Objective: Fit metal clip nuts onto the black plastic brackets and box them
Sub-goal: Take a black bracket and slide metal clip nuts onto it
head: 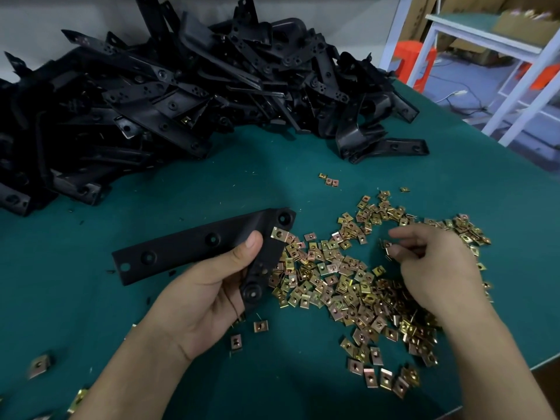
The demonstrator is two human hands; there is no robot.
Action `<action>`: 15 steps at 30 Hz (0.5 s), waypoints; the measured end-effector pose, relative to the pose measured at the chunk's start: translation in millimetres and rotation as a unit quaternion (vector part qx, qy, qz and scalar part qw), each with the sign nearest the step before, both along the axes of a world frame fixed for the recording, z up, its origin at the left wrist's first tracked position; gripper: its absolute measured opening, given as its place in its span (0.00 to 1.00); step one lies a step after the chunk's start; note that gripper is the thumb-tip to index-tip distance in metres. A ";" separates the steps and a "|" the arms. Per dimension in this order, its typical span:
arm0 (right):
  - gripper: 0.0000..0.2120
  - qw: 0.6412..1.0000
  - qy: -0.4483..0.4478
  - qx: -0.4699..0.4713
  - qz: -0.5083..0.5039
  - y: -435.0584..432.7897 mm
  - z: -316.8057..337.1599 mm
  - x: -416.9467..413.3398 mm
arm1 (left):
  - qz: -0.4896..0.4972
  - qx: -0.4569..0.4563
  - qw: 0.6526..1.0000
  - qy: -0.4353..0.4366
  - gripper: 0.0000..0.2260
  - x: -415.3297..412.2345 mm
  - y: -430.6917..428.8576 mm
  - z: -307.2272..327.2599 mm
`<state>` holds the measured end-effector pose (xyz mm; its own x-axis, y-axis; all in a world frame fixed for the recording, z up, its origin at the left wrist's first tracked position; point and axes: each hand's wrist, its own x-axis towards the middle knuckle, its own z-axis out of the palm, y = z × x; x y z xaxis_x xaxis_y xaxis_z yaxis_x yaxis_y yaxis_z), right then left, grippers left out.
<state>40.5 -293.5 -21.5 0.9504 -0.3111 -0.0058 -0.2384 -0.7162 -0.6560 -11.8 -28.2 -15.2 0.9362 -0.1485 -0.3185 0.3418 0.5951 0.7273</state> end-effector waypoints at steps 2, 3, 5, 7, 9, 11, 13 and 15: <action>0.12 1.000 -0.007 0.003 -0.005 -0.1 0.4 -1.2 | 0.002 -0.004 1.000 0.002 0.29 0.0 0.0 0.5; 0.12 1.000 -0.013 0.009 -0.007 -0.1 0.6 -1.8 | 0.006 -0.008 1.000 0.003 0.29 0.3 0.4 0.2; 0.11 0.999 -0.026 0.024 -0.006 0.0 2.6 -4.4 | 0.010 -0.016 1.000 0.004 0.29 0.7 1.2 -0.5; 0.10 0.997 -0.045 0.057 0.016 2.0 6.9 -9.7 | 0.011 -0.022 1.000 0.004 0.28 1.0 1.9 -0.9; 0.11 0.987 -0.060 0.130 0.065 10.2 12.9 -17.6 | 0.017 -0.027 0.999 0.005 0.29 1.3 2.1 -1.3; 0.12 0.970 -0.063 0.201 0.118 24.8 19.1 -26.5 | 0.025 -0.030 0.999 0.006 0.29 1.6 2.0 -1.8; 0.11 0.954 -0.065 0.242 0.163 41.8 22.3 -33.7 | 0.028 -0.030 0.999 0.001 0.29 1.7 2.0 -1.7; 0.10 0.927 -0.057 0.317 0.194 59.7 22.9 -38.8 | 0.025 -0.022 0.999 -0.005 0.29 1.9 1.7 -1.8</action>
<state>1.7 -233.8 1.4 0.9956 0.0862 0.0364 0.0528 -0.1959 -0.9792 -9.9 -26.4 -17.0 0.9456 -0.1156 -0.3041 0.3046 0.6431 0.7026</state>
